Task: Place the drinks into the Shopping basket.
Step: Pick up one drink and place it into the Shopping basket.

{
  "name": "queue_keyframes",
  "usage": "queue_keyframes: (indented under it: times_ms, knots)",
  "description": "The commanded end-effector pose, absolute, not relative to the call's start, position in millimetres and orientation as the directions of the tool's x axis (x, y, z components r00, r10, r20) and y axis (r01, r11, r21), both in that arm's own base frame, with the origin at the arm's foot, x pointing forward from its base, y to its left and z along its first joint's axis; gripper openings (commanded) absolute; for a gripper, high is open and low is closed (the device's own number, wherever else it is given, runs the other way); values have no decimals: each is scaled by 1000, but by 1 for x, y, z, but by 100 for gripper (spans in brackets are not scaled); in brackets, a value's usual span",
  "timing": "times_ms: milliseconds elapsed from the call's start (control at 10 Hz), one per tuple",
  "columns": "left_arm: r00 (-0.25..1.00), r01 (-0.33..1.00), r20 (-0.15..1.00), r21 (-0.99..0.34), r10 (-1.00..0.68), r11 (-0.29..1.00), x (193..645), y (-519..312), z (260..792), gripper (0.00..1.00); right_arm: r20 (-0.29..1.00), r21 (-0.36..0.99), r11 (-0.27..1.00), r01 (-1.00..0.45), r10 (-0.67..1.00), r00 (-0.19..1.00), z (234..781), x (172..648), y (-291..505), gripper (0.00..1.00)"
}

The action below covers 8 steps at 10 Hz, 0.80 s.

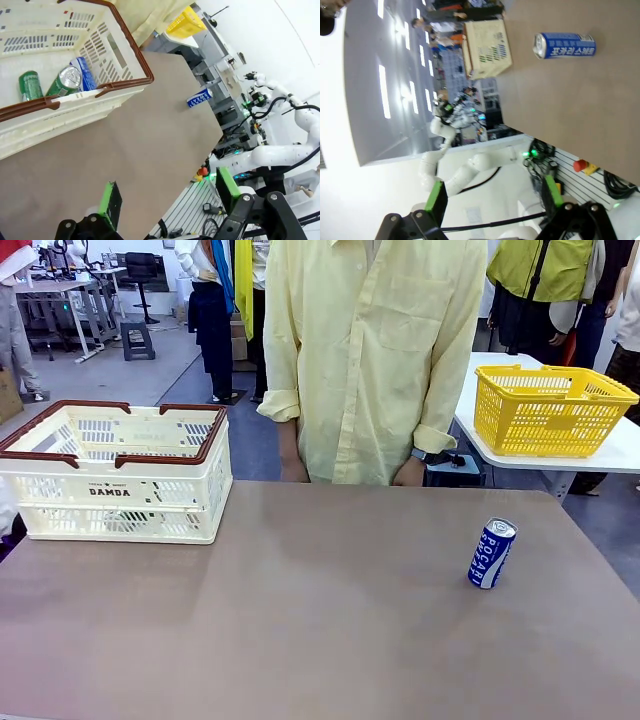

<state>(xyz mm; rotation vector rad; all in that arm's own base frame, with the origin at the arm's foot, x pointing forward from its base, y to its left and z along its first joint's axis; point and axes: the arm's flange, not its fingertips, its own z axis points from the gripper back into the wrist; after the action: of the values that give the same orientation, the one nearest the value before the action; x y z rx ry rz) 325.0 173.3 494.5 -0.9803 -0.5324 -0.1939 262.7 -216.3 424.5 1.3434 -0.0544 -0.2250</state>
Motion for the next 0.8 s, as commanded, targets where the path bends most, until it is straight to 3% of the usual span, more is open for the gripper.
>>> queue_keyframes:
  times_ms: [0,200,400,500,600,700]
  knots:
    - [867,380,494,-744,69,550,321,174,495,100,-80,813,576,88,-38,996,476,314,-142,100]
    - [867,380,494,-744,69,550,321,174,495,100,-116,570,822,22,54,992,494,349,-60,100]
    - [867,380,494,-744,69,550,321,174,495,100,-148,419,907,-35,106,983,475,362,-11,100]
    - [867,380,494,-744,69,550,321,174,495,100,-71,462,885,-51,94,993,473,347,-17,100]
    - [867,380,494,-744,69,550,321,174,495,100,-116,560,829,10,66,991,494,355,-4,100]
    - [867,380,494,-744,69,550,321,174,495,100,-116,560,829,10,66,991,494,355,-4,100]
